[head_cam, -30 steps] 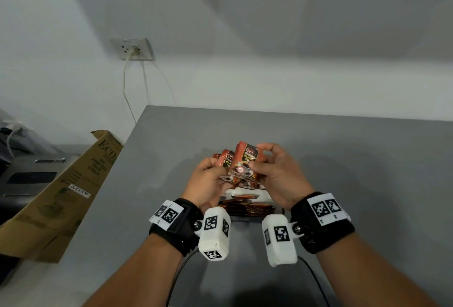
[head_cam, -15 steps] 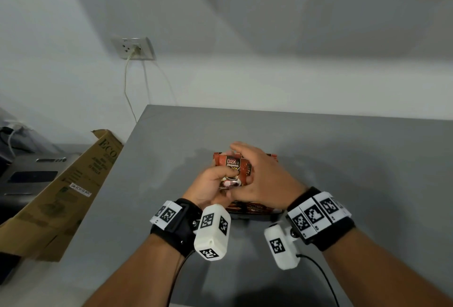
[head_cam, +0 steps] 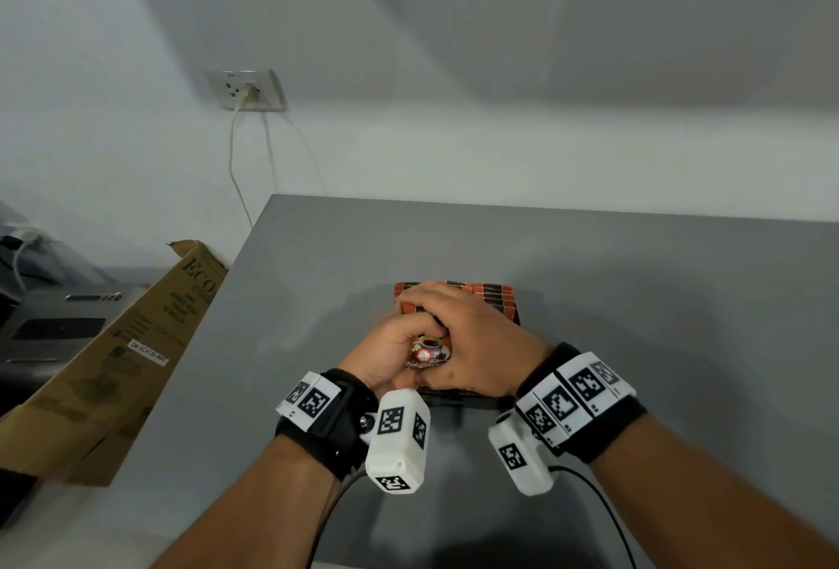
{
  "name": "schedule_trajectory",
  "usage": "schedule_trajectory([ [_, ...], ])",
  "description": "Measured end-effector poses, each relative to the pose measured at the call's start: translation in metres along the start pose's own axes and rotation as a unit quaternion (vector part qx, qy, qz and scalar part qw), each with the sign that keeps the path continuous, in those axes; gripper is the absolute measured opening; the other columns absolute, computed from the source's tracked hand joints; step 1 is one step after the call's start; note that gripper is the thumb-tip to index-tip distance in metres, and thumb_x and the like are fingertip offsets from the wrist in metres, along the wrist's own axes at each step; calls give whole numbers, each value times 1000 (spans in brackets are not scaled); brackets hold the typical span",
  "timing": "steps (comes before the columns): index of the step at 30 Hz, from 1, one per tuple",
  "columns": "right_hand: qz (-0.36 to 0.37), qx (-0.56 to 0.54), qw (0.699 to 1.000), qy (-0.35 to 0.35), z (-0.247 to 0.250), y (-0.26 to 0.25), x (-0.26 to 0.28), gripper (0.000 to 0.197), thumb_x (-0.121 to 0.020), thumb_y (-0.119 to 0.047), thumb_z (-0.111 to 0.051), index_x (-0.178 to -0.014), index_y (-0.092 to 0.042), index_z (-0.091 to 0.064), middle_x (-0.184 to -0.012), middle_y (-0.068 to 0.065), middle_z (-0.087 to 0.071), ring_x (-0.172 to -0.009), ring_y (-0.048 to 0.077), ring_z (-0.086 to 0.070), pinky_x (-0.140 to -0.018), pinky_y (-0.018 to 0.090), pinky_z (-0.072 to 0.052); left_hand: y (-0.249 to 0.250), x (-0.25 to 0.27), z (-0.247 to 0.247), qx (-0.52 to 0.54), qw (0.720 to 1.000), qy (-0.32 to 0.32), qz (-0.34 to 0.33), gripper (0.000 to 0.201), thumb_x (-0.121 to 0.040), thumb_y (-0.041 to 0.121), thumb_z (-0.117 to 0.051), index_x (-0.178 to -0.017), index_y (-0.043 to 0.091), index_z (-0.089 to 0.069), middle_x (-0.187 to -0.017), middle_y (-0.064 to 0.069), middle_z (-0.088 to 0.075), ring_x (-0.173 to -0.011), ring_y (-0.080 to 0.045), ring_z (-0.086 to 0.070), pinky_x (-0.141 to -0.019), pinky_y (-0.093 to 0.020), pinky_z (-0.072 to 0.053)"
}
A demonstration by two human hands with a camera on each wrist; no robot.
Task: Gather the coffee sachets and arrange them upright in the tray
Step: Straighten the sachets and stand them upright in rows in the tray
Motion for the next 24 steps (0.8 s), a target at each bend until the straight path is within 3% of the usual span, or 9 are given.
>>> schedule_trajectory([
  [4,-5,16,1000,-3,-2,5,-1,83,-65,-32,-83,-140,-19,-50,-132,-5,-54,-123,11,-52,-107,34,-43,-2,0,1,6,1000,1,8,20,-66,1,-56,-84,4,-64,-79,-17,-62,-72,-26,-64,-65,-34,-52],
  [7,-81,-36,996,-9,9,4,1,90,-67,-41,-86,-146,-28,-45,-136,-12,-49,-127,3,-46,-111,25,-38,0,-3,3,-29,999,29,-36,33,-72,-5,-55,-104,1,-61,-88,-21,-63,-76,-29,-67,-66,-35,-54],
  [10,-164,-105,980,32,26,8,-2,48,-80,-42,-75,-125,-40,-60,-113,-15,-60,-99,-5,-60,-88,21,-49,5,-6,-1,-74,993,32,-91,49,-85,-19,-49,-126,7,-54,-96,-19,-71,-80,-24,-72,-62,-32,-58],
  [12,-194,-128,971,54,33,14,-3,29,-87,-28,-70,-115,-30,-69,-90,-13,-69,-72,-6,-65,-69,17,-47,7,-8,-1,-118,985,37,-119,63,-81,-24,-57,-132,14,-51,-99,-19,-70,-81,-25,-70,-69,-32,-59],
  [14,-205,-129,969,54,37,18,-4,21,-88,-14,-71,-108,-21,-73,-78,-9,-71,-60,-5,-63,-61,13,-46,9,-10,-1,-156,978,41,-130,71,-76,-23,-65,-133,17,-51,-98,-21,-68,-78,-26,-67,-71,-33,-58],
  [16,-202,-128,969,57,45,19,-3,16,-86,-11,-73,-98,-21,-74,-76,-4,-73,-62,3,-66,-61,20,-52,9,-12,-1,-171,975,59,-129,70,-74,-15,-74,-130,21,-53,-102,-23,-69,-78,-29,-67,-70,-37,-57],
  [18,-203,-99,971,84,56,27,-2,12,-86,-13,-73,-90,-24,-73,-80,-6,-74,-72,7,-69,-70,25,-56,10,-13,2,-156,974,98,-130,60,-79,-8,-74,-128,19,-53,-100,-22,-69,-72,-29,-65,-64,-37,-55],
  [21,-250,3,963,106,70,55,4,13,-88,-12,-70,-87,-25,-69,-85,-11,-71,-81,5,-66,-69,16,-46,14,-14,16,-133,971,156,-123,44,-88,-6,-63,-126,16,-54,-94,-14,-66,-63,-20,-64,-59,-36,-54],
  [24,-297,72,951,36,63,85,12,16,-88,-10,-69,-89,-26,-68,-90,-9,-69,-85,10,-65,-66,15,-42,12,-14,27,-136,969,170,-113,38,-90,-7,-59,-121,15,-54,-96,-10,-68,-59,-15,-63,-56,-33,-52],
])
Point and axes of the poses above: each hand's wrist, its own x-axis away from the middle knuckle, its own z-axis out of the back of the hand, y = z × x, the point moved 2 cm from there along -x, towards the middle knuckle
